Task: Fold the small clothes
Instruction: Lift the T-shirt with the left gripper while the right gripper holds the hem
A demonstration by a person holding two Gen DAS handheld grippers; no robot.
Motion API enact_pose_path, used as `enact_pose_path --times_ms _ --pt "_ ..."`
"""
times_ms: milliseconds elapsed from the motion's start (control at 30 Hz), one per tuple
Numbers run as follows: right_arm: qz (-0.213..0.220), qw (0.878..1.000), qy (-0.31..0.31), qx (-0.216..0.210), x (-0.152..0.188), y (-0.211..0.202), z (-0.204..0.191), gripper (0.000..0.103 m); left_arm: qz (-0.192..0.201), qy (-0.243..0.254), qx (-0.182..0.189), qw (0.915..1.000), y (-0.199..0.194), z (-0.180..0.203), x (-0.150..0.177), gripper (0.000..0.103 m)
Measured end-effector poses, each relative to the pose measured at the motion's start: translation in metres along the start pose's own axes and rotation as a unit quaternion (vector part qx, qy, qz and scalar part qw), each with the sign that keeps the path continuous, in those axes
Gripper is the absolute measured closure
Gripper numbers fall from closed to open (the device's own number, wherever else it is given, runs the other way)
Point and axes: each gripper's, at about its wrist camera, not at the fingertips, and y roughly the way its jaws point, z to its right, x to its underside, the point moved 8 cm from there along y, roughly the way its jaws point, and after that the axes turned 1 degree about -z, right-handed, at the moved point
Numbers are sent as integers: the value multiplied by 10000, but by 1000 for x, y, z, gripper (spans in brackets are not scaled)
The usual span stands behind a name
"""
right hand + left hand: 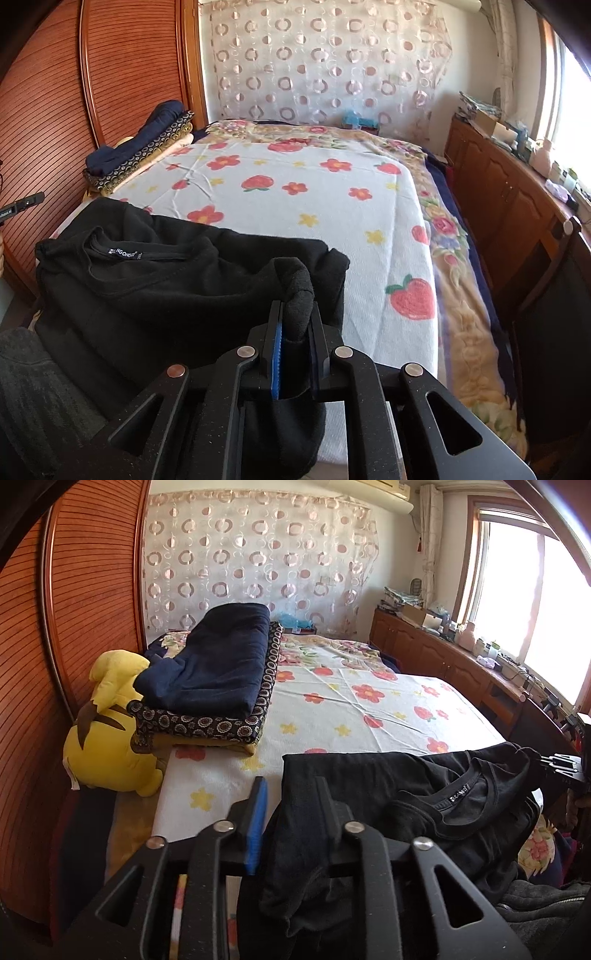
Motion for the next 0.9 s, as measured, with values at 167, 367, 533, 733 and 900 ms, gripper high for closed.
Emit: enact_pose_path --times_ms 167,367,533,733,900 --pt "237 9996 -113 141 -4 -15 -3 65 -106 80 27 9999 16 3 -5 62" --pt "482 9984 -173 231 -15 -16 4 58 -274 49 63 9996 43 -1 -14 28" --pt "370 9991 -49 207 -24 20 14 58 -513 3 34 9987 73 -8 -21 27" --pt "67 9999 -9 101 -28 56 21 48 -848 149 -93 9962 107 -15 -30 27" --pt "-105 9999 11 12 -33 65 22 46 -1141 308 -83 9930 122 -13 -25 27"
